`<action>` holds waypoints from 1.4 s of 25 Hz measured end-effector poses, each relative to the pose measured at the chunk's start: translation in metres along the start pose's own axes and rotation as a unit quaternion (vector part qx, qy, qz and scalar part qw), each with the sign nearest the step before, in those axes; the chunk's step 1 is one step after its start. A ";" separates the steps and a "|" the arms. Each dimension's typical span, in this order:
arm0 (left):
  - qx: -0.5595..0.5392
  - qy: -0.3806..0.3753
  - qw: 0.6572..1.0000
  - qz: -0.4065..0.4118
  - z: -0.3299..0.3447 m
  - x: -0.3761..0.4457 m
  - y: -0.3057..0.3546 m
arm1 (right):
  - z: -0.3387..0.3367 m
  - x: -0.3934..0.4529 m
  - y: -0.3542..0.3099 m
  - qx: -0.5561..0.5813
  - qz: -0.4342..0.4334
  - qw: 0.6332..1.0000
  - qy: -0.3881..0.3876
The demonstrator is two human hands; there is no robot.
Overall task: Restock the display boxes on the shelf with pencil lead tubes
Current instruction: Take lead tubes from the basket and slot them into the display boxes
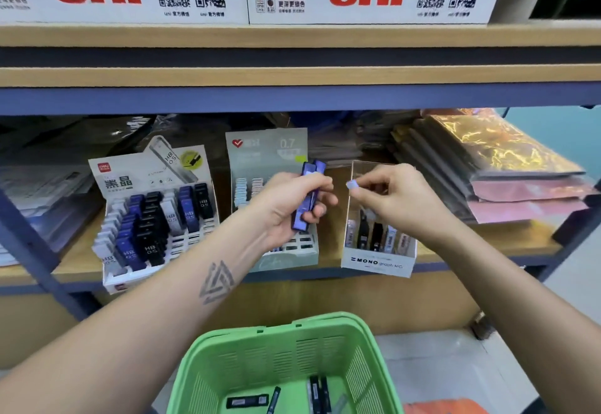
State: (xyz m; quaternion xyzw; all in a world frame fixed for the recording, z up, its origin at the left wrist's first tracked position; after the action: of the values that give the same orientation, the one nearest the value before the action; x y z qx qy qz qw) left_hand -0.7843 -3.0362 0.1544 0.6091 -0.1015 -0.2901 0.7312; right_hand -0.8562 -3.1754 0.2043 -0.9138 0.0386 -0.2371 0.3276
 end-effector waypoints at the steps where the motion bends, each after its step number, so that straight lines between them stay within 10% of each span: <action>1: -0.007 -0.012 1.000 -0.011 0.005 0.000 -0.004 | -0.007 -0.002 0.012 0.013 0.023 1.000 0.006; 35: 0.049 -0.037 0.997 -0.052 0.018 -0.003 -0.036 | 0.004 -0.038 0.093 -0.222 0.113 0.968 -0.025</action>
State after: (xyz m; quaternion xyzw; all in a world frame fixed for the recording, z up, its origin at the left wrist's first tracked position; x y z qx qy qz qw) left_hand -0.8065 -3.0524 0.1252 0.6376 -0.1110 -0.3448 0.6799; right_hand -0.8795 -3.2369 0.1288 -0.9591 0.1845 -0.1610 0.1421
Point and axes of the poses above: each hand's wrist, its own x-axis towards the middle knuckle, its own z-axis out of the palm, y = z × x, the point moved 9 cm from there along x, towards the middle knuckle, and after that the axes turned 2 degrees about y, right-handed, at the moved point
